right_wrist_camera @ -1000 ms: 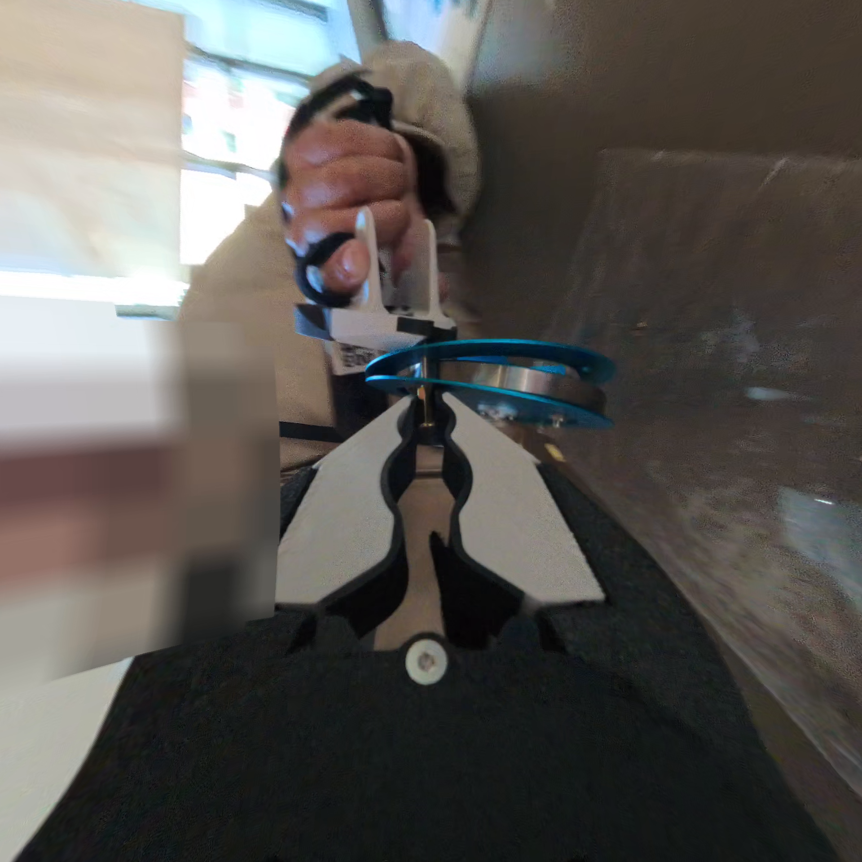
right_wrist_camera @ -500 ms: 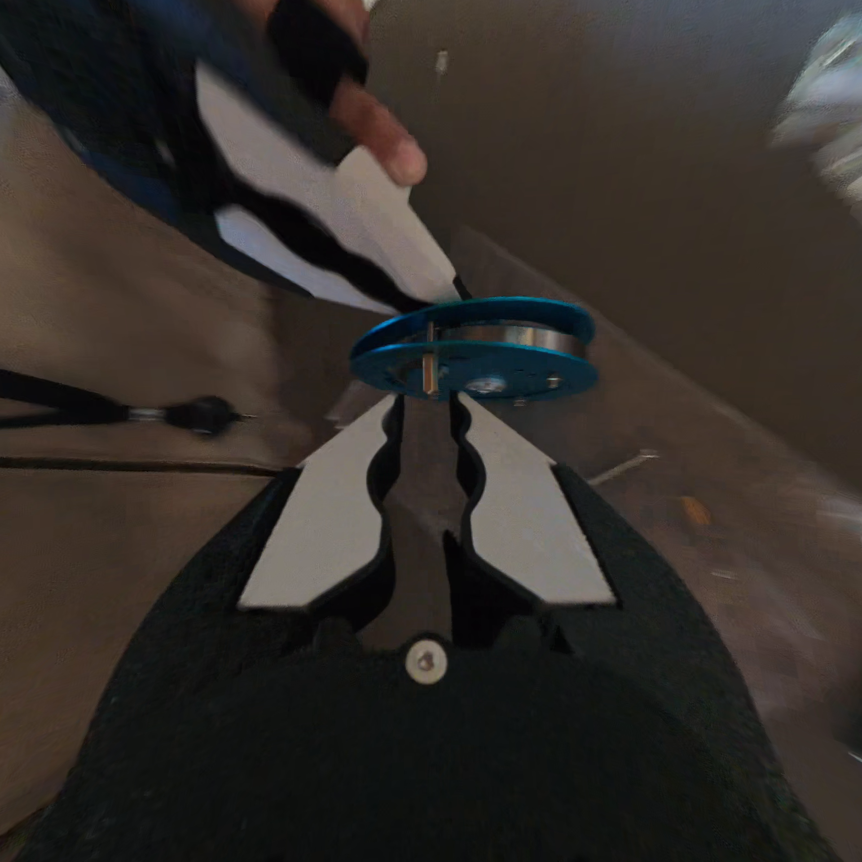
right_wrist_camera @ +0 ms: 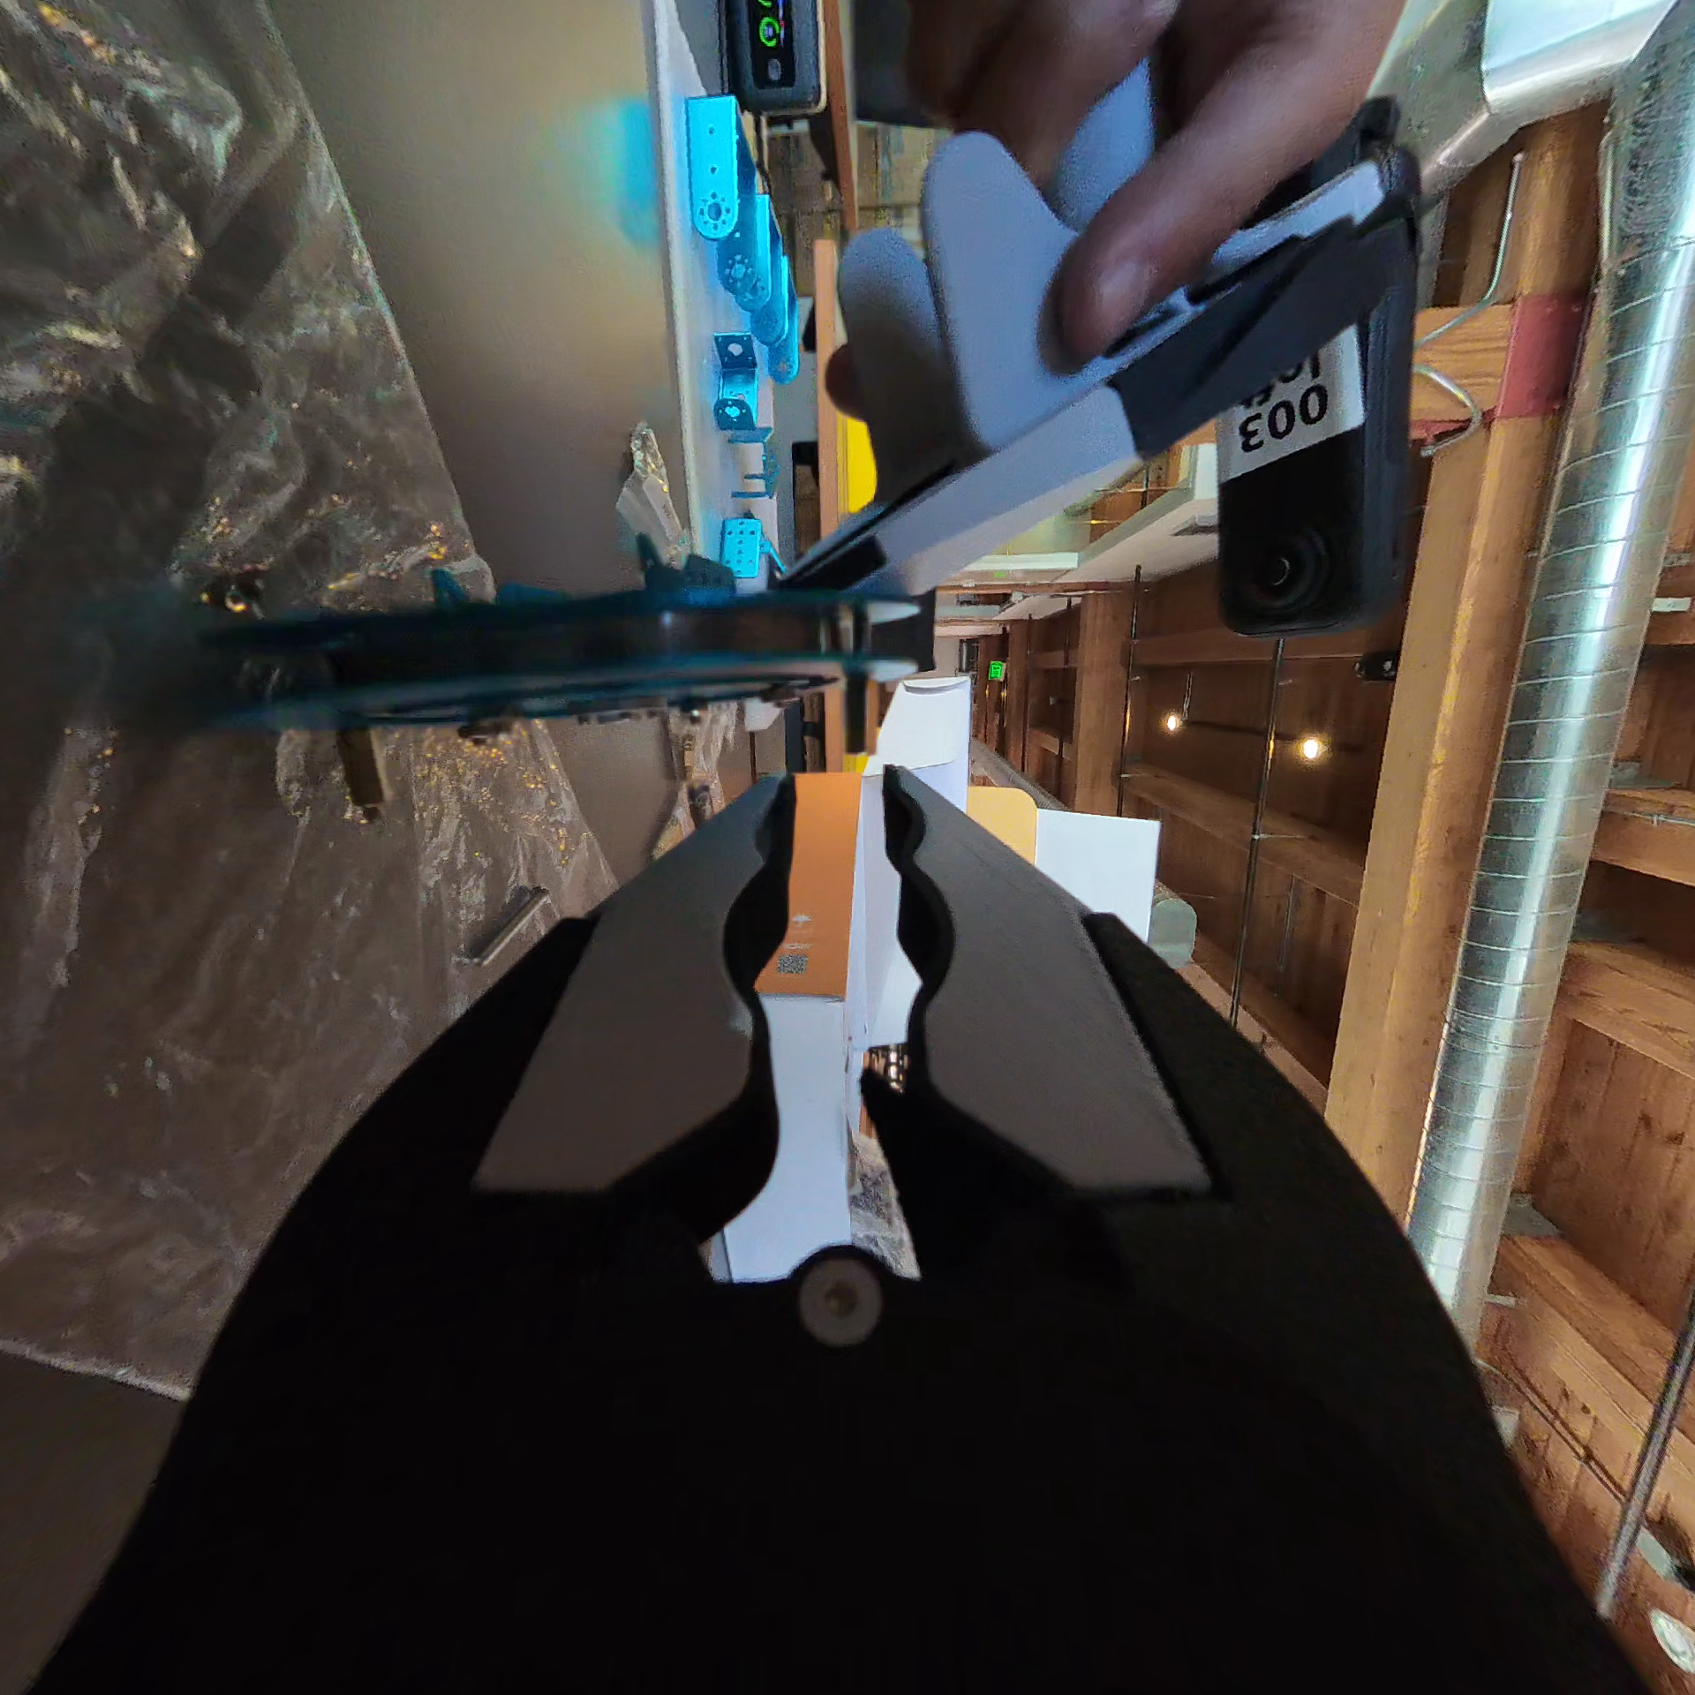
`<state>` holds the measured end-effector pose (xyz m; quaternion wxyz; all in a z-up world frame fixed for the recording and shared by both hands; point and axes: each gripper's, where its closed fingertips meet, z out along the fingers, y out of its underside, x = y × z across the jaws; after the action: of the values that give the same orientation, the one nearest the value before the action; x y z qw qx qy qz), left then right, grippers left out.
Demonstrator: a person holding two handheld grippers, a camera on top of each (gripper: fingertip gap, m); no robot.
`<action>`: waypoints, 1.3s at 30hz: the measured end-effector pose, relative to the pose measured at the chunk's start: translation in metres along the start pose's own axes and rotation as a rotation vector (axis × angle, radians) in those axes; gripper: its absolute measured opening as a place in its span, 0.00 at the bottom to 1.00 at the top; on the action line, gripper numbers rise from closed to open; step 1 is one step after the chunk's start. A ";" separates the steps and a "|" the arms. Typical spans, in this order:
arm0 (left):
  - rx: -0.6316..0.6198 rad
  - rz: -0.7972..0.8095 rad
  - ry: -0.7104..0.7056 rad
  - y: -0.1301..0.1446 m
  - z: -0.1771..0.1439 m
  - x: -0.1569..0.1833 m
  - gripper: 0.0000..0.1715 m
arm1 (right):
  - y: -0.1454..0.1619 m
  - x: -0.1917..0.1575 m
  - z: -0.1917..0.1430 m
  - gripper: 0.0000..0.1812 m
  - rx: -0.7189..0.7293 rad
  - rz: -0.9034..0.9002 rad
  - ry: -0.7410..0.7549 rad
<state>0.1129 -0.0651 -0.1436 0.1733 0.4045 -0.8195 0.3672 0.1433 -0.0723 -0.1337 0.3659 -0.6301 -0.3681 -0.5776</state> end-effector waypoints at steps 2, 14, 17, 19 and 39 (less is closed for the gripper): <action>0.010 -0.027 0.026 -0.003 0.000 -0.001 0.01 | -0.004 0.006 -0.003 0.06 0.057 0.010 0.037; 0.001 0.241 -0.260 -0.007 0.003 -0.005 0.02 | 0.000 0.000 0.010 0.02 0.025 0.195 -0.228; 0.001 0.495 -0.552 -0.011 0.003 -0.008 0.01 | -0.002 -0.009 0.002 0.02 0.045 0.512 -0.627; 0.023 0.690 -0.767 -0.016 0.005 -0.011 0.01 | 0.000 -0.011 -0.002 0.02 0.040 0.677 -0.839; 0.092 1.075 -1.324 -0.035 0.001 -0.017 0.02 | 0.008 -0.015 -0.016 0.08 -0.067 1.290 -1.728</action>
<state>0.1506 -0.0707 -0.1379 -0.5557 0.0983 -0.8167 0.1206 0.1425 -0.0908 -0.1479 0.2003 -0.9094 -0.0843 0.3546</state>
